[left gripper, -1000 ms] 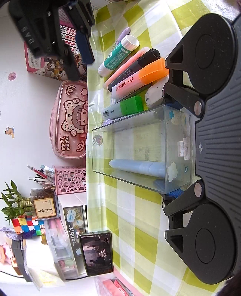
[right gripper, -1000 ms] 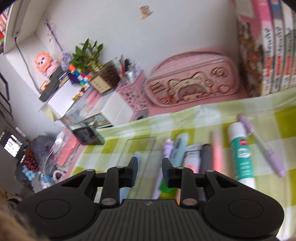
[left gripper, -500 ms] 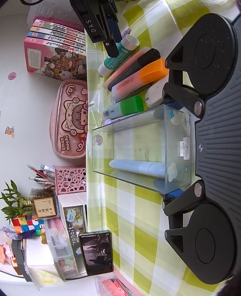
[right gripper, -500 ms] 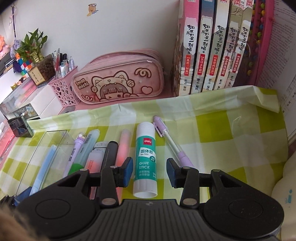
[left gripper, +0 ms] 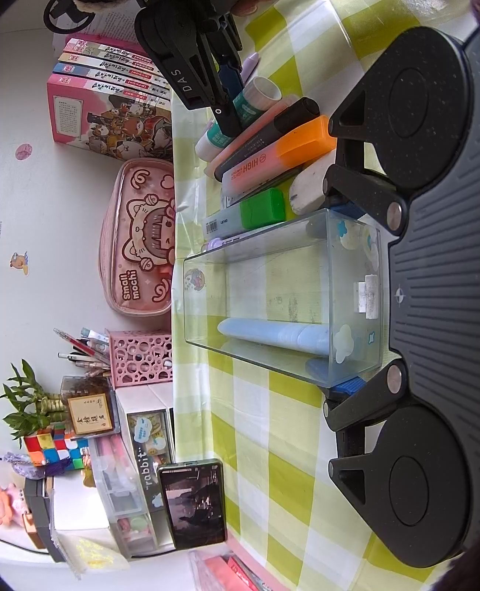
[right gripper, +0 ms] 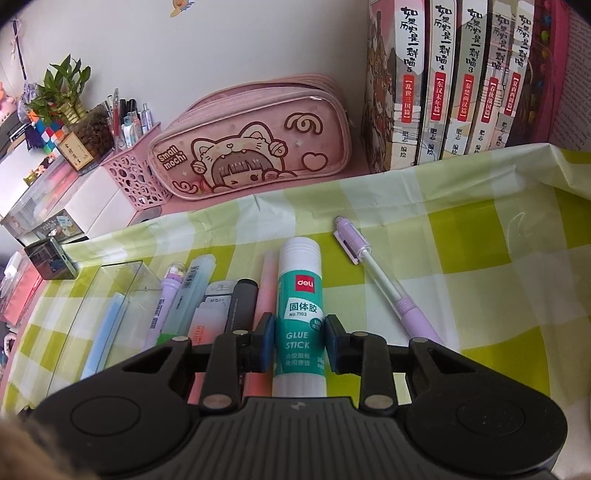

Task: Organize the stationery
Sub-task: 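Grasp the white glue stick with the right tool, then carry the glue stick into the clear box and open the right tool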

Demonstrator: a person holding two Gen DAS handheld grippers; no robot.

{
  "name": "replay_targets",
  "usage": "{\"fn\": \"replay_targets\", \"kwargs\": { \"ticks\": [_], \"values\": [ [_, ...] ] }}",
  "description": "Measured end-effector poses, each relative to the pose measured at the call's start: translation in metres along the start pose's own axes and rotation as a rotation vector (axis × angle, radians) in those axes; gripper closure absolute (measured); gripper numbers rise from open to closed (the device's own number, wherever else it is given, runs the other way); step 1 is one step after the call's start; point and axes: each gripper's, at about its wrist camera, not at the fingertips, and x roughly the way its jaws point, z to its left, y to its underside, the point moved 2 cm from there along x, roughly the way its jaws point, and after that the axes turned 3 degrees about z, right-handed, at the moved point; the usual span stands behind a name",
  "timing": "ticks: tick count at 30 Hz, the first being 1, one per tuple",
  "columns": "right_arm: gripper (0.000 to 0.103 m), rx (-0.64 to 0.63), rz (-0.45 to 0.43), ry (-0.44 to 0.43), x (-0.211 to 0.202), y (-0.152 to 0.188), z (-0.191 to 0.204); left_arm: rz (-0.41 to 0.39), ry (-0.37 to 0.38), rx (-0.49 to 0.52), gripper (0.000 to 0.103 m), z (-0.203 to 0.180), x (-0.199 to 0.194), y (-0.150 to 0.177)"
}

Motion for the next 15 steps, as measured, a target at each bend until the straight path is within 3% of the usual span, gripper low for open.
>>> {"fn": "replay_targets", "kwargs": {
  "ticks": [15],
  "values": [
    [0.060,0.259,-0.038,-0.198,-0.021,0.005,-0.009,0.000,-0.001,0.001,0.030,0.000,0.000,0.000]
  ]
}}
